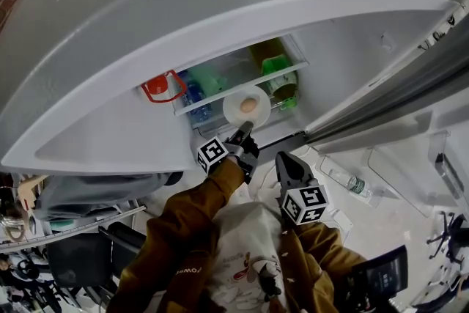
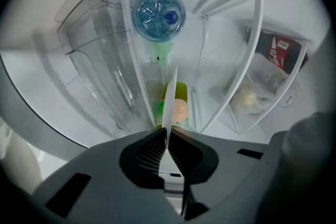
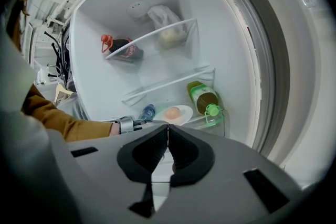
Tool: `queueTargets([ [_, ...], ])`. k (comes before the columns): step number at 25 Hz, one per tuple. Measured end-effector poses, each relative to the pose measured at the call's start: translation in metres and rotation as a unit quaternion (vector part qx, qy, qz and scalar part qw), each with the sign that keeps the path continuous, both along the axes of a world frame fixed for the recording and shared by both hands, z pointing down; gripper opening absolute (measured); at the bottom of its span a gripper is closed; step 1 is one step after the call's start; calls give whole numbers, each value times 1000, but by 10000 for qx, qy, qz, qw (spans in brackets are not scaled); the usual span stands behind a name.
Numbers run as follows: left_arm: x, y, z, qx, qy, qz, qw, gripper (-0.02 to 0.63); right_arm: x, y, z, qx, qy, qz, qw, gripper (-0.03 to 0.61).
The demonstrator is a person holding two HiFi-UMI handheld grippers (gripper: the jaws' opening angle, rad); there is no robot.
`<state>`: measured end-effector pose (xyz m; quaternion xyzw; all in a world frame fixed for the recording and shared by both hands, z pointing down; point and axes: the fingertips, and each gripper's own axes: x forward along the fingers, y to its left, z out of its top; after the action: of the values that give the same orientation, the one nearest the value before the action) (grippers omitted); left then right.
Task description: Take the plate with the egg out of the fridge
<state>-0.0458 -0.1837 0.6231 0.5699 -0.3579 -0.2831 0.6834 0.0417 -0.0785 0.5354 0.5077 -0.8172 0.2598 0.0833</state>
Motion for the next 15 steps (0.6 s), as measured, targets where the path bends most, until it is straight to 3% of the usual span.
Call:
queueTargets([
  [15, 40, 26, -49, 352, 289, 788, 9959, 23, 13, 0, -4, 134, 70, 453, 9989, 7],
])
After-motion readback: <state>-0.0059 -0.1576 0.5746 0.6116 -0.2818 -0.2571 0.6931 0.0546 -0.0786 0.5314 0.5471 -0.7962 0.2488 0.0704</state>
